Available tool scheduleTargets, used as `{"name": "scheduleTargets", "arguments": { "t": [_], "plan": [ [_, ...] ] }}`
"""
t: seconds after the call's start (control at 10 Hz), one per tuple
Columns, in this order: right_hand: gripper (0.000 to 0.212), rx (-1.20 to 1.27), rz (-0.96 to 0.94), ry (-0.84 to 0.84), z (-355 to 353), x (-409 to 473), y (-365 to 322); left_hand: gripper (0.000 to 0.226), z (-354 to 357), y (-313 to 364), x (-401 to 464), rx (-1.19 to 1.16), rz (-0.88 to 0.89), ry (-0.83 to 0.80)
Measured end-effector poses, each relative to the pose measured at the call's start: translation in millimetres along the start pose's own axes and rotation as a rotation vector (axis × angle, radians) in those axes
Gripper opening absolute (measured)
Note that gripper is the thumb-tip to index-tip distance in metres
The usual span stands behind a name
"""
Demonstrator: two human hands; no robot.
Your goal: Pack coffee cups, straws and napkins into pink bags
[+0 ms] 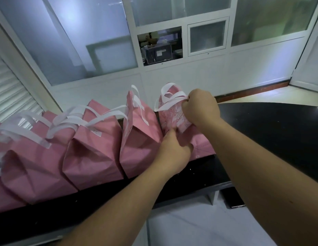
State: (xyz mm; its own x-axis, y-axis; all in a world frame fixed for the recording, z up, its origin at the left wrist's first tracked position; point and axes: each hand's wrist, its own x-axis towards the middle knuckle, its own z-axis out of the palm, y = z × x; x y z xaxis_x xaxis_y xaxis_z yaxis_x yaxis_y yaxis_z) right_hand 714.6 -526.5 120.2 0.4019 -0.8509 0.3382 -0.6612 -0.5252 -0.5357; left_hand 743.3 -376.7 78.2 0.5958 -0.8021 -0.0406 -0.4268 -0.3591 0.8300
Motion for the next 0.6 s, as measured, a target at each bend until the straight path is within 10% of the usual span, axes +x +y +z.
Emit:
{"name": "scheduleTargets", "arguments": {
  "t": [0.6],
  "plan": [
    [0.034,-0.099,-0.208,0.011,-60,-156,-43,0.065,-76,-13,-110,-0.006,0.044,0.051]
  ]
}}
